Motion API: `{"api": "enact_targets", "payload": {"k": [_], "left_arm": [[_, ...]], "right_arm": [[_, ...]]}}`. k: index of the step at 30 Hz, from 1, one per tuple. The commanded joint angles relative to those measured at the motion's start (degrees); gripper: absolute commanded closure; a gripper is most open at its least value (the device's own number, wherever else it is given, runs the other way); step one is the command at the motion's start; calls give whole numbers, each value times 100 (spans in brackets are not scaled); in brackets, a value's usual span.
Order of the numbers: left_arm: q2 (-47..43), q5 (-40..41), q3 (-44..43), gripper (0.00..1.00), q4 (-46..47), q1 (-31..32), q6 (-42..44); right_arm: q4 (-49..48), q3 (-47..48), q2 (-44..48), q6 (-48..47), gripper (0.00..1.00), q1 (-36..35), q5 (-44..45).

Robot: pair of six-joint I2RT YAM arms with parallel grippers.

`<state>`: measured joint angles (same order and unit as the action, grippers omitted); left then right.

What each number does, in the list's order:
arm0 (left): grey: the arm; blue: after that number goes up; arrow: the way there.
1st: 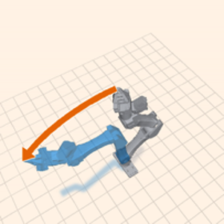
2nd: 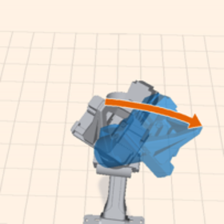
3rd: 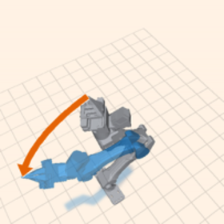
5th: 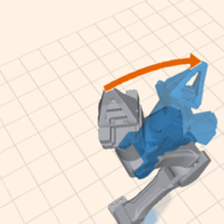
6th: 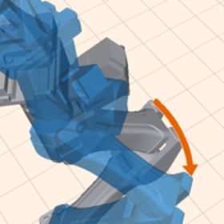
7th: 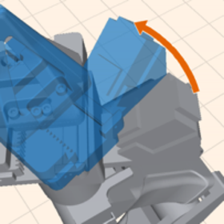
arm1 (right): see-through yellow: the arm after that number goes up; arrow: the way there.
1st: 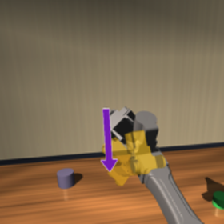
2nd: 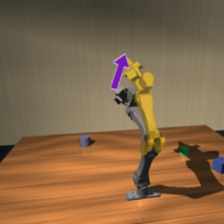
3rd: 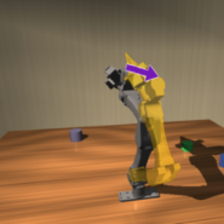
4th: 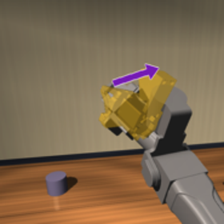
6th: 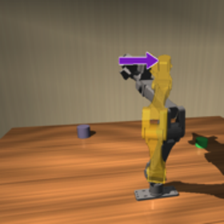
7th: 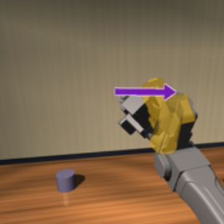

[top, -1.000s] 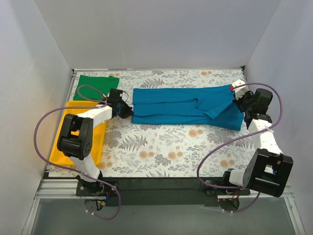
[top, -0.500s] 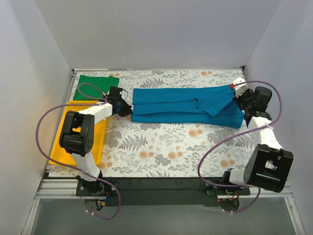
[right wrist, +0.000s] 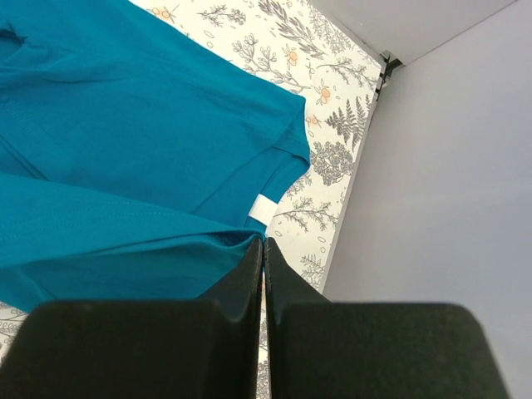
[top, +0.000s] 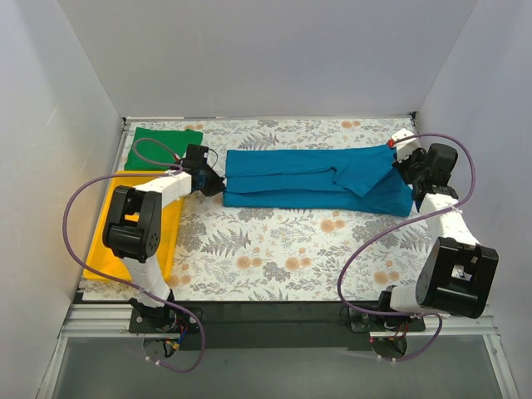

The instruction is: Fold and stack the t-shirts

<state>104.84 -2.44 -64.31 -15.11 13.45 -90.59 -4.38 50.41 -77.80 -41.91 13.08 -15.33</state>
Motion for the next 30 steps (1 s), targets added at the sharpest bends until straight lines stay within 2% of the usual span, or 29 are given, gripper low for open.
{"api": "enact_targets", "payload": {"k": [1, 7, 10, 12, 15, 23, 30], "left_arm": [[98, -29, -257, 100, -71, -53, 129], [169, -143, -380, 100, -97, -97, 155], [212, -362, -459, 83, -88, -158, 295], [195, -538, -485, 65, -80, -220, 401], [-76, -512, -372, 50, 104, -255, 568], [-1605, -608, 322, 42, 676, -361, 1393], [-2774, -951, 1121, 41, 510, -422, 2097]], "right_arm": [[-291, 293, -69, 87, 99, -34, 83], [-291, 303, -130, 87, 99, -86, 92], [-291, 303, -165, 78, 99, -122, 109], [-291, 285, -174, 78, 99, -148, 109], [-291, 259, -183, 69, 99, -218, 109], [-300, 338, -227, 69, 99, -333, 250], [-326, 487, -350, 183, 99, -350, 443]]}}
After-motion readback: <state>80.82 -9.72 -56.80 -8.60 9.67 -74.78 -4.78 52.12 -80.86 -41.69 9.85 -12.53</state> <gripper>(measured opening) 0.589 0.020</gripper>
